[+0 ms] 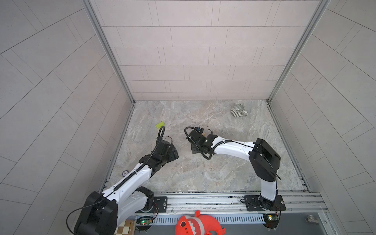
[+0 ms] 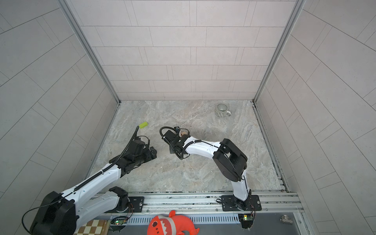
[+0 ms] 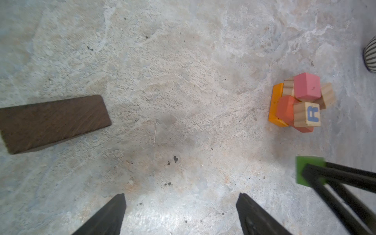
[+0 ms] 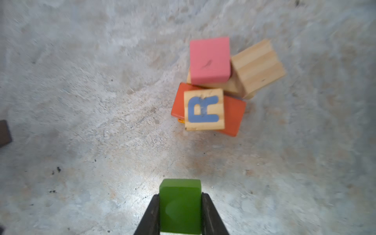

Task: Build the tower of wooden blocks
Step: 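Carry the green cube to the block pile while left gripper moves beside it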

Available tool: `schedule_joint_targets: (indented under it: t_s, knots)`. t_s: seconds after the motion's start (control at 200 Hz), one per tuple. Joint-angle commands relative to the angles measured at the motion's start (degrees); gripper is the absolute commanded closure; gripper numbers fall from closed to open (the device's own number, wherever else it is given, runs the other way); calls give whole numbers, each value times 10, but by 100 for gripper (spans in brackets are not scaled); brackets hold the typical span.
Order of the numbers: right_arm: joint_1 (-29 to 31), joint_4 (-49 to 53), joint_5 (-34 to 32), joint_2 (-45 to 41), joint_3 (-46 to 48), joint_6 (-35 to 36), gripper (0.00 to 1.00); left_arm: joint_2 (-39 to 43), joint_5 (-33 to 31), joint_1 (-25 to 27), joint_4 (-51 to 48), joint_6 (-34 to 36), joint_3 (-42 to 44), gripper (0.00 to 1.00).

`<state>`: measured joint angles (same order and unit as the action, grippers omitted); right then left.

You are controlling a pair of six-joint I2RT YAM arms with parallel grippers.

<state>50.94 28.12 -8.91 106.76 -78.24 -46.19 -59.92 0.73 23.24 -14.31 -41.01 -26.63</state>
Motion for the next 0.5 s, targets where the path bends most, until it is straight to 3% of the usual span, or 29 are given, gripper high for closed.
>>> schedule_joint_targets:
  t_s: [0.0, 0.495]
  knots:
    - [-22, 44, 10, -38, 9, 41, 73, -23, 0, -3, 23, 10, -30, 9]
    - [-107, 89, 52, 7, -49, 115, 73, -206, 40, -3, 76, 23, -129, 10]
